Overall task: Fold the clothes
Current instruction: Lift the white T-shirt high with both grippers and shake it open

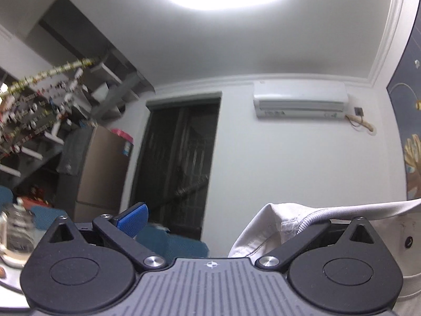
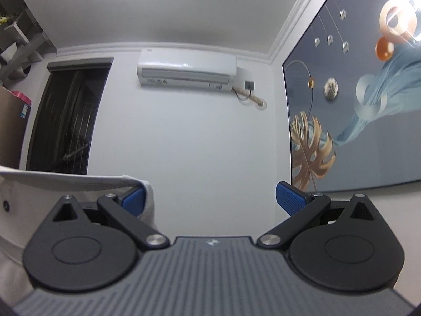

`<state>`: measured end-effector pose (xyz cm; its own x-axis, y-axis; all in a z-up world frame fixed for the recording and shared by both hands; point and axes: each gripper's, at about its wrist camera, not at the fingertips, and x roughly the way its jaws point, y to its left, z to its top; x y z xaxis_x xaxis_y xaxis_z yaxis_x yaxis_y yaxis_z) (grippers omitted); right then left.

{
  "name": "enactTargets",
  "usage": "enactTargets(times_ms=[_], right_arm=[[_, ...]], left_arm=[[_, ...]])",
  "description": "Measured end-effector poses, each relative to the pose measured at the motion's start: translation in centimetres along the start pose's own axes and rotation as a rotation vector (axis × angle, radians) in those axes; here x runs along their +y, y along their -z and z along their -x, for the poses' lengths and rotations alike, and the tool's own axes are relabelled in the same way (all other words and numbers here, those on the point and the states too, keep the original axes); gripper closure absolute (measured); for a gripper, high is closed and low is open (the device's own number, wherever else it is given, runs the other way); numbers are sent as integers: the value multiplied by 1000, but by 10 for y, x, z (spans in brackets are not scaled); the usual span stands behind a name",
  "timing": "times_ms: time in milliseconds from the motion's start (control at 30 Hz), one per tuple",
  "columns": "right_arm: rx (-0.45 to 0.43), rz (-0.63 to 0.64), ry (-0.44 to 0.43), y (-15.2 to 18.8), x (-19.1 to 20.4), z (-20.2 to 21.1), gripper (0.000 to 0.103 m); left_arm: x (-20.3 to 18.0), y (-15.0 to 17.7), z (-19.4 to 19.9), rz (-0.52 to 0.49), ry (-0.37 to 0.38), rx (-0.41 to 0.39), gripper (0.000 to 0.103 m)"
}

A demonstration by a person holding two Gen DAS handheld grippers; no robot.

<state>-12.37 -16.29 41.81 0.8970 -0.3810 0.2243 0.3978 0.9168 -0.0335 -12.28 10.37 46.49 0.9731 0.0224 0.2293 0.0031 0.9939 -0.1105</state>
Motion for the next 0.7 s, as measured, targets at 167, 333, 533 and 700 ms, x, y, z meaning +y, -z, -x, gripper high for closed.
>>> enactTargets(times_ms=[167,333,533,700], right_arm=[[85,27,33,62,13,-29,0],[210,78,5,145,44,-95,0],[270,140,-12,246,101,-210,0],[300,188,-5,354,143,-324,0]], left_arm=[[-1,96,-49,-40,10,105,0],[4,179,-141,-40,-39,244,0],[-8,280,-277,-90,-121,305,0],[-27,407,-410,-253,-123,347,0]])
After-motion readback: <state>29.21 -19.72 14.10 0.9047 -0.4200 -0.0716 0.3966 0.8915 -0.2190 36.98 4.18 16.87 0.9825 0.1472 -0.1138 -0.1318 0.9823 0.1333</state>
